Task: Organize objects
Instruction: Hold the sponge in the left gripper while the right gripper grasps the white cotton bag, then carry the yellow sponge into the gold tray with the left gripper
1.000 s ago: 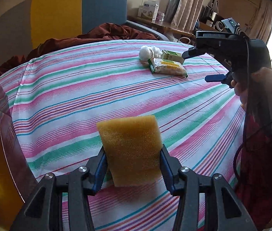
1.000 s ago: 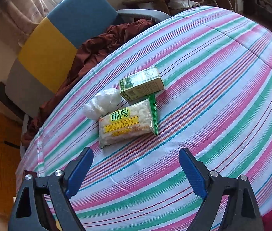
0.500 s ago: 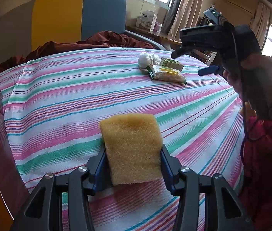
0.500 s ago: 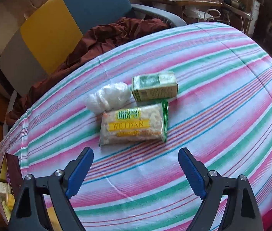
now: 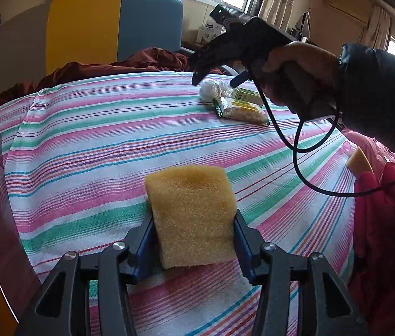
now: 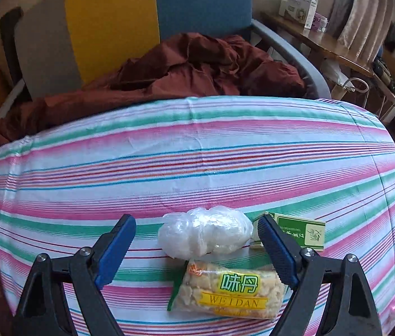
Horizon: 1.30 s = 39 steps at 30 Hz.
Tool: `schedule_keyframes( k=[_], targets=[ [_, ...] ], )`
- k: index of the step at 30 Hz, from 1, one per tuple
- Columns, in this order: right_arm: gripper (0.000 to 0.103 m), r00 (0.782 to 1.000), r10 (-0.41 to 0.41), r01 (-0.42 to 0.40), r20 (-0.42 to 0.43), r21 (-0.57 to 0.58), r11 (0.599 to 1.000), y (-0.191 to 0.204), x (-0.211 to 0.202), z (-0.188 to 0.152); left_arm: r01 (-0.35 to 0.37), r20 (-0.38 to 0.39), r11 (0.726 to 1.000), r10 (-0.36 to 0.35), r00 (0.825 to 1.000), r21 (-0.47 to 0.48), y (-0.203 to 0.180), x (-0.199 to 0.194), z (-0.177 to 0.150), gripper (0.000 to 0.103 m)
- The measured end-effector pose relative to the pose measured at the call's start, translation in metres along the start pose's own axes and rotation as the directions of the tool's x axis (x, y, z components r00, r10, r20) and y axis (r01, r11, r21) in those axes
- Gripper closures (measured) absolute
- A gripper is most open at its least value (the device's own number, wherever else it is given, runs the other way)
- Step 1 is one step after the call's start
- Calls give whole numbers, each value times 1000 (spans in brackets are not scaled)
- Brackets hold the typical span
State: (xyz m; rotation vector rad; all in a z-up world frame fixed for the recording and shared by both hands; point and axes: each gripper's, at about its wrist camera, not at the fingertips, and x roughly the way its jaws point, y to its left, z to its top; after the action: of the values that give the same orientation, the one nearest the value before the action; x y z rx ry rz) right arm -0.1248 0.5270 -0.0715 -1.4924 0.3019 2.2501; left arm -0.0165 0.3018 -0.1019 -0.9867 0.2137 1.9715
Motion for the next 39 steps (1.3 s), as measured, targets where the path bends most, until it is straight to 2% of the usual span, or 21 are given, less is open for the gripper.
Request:
schedule_keyframes(
  k=[1,5,10,16,19,22,27,33,35,39],
  targets=[
    [43,999,-22,21,-27,-24,999,2,7,-3,1,1,1000,-1,1000,0,0,0,0,51],
    [49,1000,-29,30,12,-80,996,8,0,-18,3,5,1000,-3,1000,0,1,2,0,51],
    [57,995,86,-81,59,-77,994,23,-32,-41,9,9,1000,-9,1000,3,2,2,-1,51],
    [58,969,241,-229,55,-165,959,72,-65,-92,9,10,1000,-9,1000,4,1,2,-1,51],
    [58,968,247,-234,50,-195,953,86,-71,-118,10,10,1000,-10,1000,4,2,2,-1,51],
    [58,969,240,-226,56,-181,957,79,-65,-136,4,9,1000,-4,1000,7,2,3,-1,51],
    [58,967,244,-234,72,-119,965,64,-57,-134,-17,4,1000,17,1000,23,-1,3,0,51],
    [58,968,238,-226,77,-137,964,66,-56,-133,-51,-10,998,51,999,43,-6,0,3,52],
    [58,969,236,-223,79,-143,964,66,-55,-133,-62,-6,997,62,998,44,-9,-9,5,53],
    [58,971,226,-210,82,-168,963,69,-54,-133,-40,37,998,38,999,47,-16,-42,6,53]
  ],
)
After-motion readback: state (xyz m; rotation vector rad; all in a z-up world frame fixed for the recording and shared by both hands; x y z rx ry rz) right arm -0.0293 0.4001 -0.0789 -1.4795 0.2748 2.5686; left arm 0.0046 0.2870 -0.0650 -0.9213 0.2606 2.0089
